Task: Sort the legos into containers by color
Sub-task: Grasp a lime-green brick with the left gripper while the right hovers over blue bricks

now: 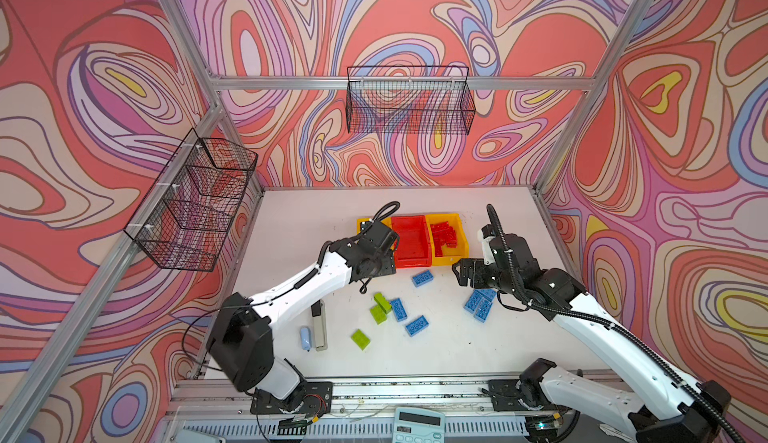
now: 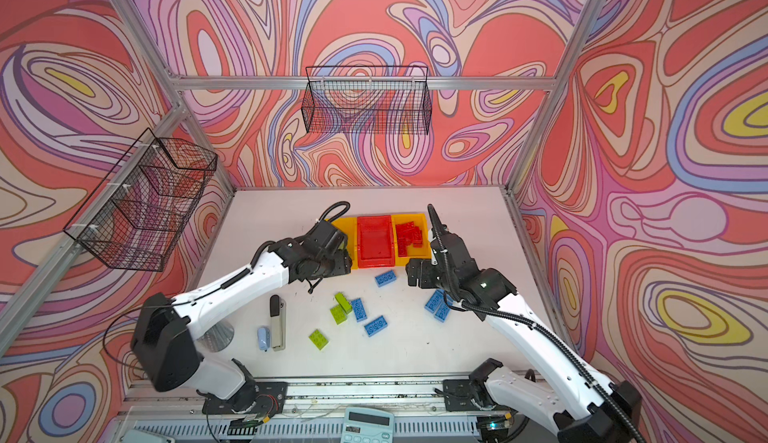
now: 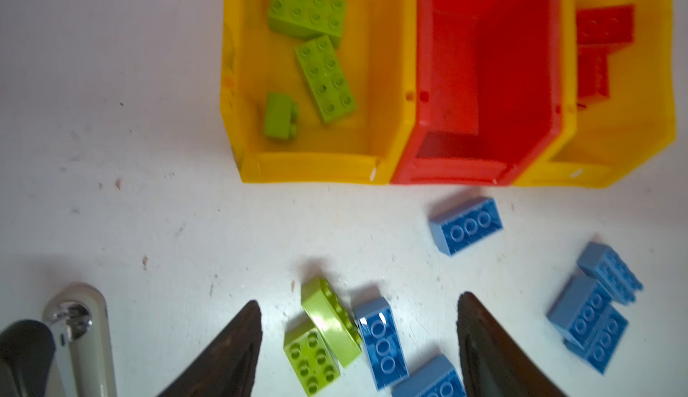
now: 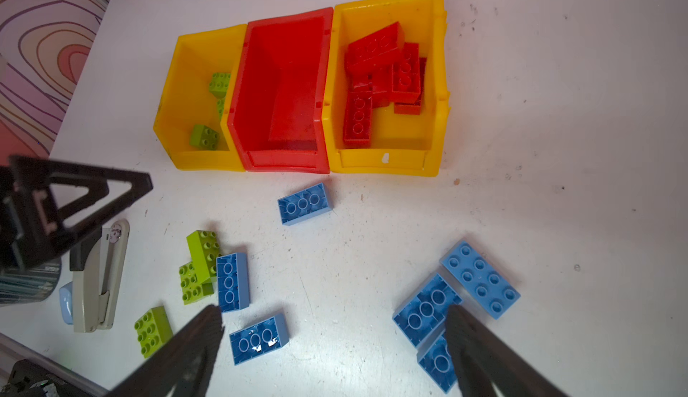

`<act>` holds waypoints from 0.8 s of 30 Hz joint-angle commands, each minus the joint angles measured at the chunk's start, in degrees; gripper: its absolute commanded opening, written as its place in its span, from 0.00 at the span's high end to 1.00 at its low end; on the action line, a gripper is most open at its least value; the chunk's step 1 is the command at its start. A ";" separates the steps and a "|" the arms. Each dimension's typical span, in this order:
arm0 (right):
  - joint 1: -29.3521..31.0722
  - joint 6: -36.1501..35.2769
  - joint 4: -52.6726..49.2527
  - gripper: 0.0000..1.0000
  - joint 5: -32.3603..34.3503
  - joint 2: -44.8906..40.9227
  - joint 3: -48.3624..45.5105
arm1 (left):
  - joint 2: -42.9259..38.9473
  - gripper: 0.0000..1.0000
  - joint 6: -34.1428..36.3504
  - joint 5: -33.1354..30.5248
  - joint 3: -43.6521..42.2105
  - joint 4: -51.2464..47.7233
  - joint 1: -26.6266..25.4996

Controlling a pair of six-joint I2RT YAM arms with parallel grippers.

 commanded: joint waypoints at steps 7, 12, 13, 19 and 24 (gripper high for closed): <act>0.56 4.84 -2.48 0.02 3.28 -2.77 -1.77 | -3.31 0.31 -8.12 1.07 -15.72 10.50 -1.66; 0.61 5.18 -6.04 0.02 4.84 -2.82 0.44 | 3.79 0.36 -7.29 4.01 -13.25 12.62 -1.66; 0.53 5.02 -6.59 0.02 5.10 -2.98 0.82 | 4.94 0.37 -7.34 4.66 -13.04 13.28 -1.64; 0.59 5.08 -7.91 0.02 5.76 -5.65 0.31 | 8.48 0.44 -7.92 5.39 -11.85 13.25 -1.66; 0.54 5.15 -7.99 0.02 5.58 -8.25 -1.57 | 12.81 0.54 -7.91 4.23 -8.70 10.37 -1.66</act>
